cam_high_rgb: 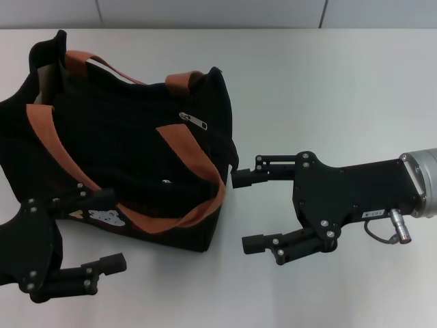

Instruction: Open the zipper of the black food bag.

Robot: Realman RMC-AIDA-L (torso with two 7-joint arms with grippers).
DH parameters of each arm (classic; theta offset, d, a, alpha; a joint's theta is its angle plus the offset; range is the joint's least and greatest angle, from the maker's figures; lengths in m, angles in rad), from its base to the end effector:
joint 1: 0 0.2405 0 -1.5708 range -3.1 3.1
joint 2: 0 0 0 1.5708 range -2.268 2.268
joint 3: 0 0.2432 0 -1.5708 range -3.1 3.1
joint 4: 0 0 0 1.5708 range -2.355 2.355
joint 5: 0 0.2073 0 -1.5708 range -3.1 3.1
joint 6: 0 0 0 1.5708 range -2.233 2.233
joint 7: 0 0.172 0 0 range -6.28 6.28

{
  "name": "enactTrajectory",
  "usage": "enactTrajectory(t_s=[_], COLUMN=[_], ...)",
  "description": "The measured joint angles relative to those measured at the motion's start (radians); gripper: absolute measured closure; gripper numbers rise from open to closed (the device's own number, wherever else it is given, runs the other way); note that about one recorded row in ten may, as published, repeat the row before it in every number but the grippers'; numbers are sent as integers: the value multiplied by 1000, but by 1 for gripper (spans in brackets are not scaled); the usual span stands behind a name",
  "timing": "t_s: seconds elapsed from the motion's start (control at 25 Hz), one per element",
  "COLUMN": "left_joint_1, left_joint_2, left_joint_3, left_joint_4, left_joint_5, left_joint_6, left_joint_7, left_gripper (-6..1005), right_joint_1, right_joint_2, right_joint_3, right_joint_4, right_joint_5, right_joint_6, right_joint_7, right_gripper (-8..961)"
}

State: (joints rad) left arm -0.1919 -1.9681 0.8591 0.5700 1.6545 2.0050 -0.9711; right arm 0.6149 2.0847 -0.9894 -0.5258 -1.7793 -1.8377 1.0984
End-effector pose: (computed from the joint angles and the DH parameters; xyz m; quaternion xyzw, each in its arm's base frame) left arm -0.2717 0.2039 0.0284 -0.9136 -0.0890 -0.3850 0.0959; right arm 0.1655 0.2788 -0.0498 0.9406 -0.0095 -0.3325 0.0673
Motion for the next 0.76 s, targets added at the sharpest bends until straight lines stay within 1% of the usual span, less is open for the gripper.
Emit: enactTrajectory(t_s=[0.76], left_joint_1=[4], left_joint_2=[-3], left_joint_3=[0], left_joint_4=[-12], left_joint_5=[4], left_joint_6=[-1], left_joint_7=[5], left_gripper=[167], right_joint_1=[-6], right_joint_2=[2], right_joint_3=[-1], right_joint_4=[7], right_joint_5=[13], right_joint_6=[1], right_joint_7=[0], right_gripper=[115])
